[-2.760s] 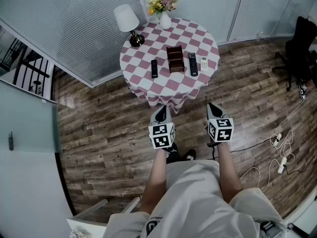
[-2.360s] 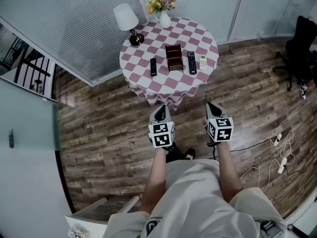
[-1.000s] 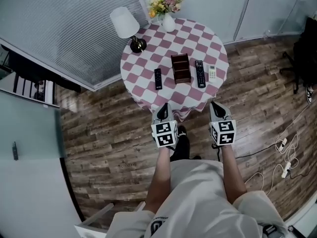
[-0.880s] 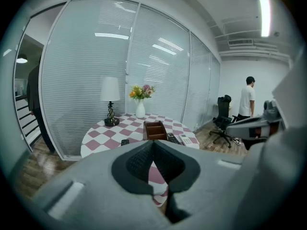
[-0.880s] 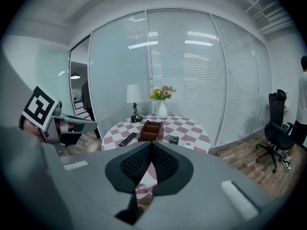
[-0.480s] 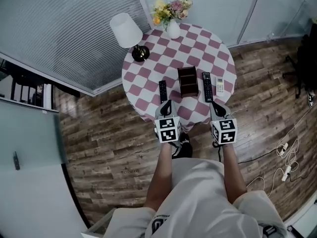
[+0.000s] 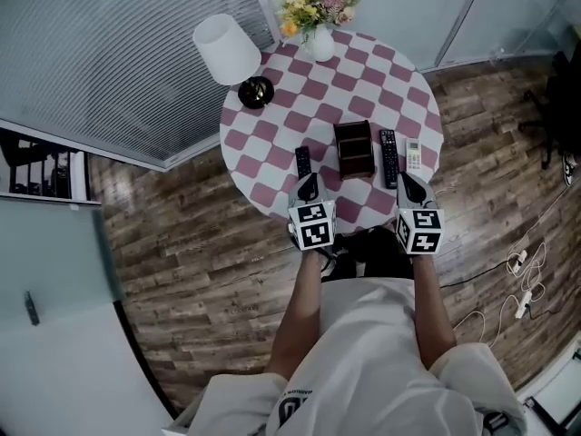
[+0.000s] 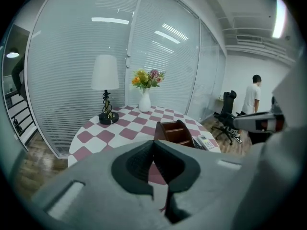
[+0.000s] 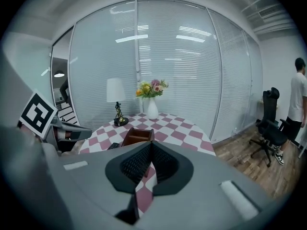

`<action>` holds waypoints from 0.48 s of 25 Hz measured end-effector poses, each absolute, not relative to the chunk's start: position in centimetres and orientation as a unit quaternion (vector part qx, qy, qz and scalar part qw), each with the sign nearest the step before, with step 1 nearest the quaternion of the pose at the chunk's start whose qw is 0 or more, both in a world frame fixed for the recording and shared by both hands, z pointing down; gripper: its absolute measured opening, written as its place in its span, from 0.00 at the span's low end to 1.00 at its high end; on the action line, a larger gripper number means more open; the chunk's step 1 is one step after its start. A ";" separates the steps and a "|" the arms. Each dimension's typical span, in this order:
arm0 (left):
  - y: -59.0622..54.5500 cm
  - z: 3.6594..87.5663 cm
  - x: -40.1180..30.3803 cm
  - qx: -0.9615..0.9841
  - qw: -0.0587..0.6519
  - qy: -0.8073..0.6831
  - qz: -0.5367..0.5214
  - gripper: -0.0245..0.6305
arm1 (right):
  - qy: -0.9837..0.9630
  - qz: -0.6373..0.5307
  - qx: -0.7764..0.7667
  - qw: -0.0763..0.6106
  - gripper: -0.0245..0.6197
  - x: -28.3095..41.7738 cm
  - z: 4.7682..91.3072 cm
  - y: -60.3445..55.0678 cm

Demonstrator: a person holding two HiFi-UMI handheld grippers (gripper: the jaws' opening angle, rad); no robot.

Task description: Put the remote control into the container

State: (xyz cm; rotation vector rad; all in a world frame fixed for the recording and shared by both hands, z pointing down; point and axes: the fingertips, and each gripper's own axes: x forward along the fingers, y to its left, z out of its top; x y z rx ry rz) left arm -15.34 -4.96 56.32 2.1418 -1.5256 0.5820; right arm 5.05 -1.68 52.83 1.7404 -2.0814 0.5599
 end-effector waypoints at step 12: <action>-10.5 61.6 -17.0 0.739 0.259 -0.565 0.258 0.09 | -0.737 0.228 0.602 0.207 0.04 5.9 55.7 -7.7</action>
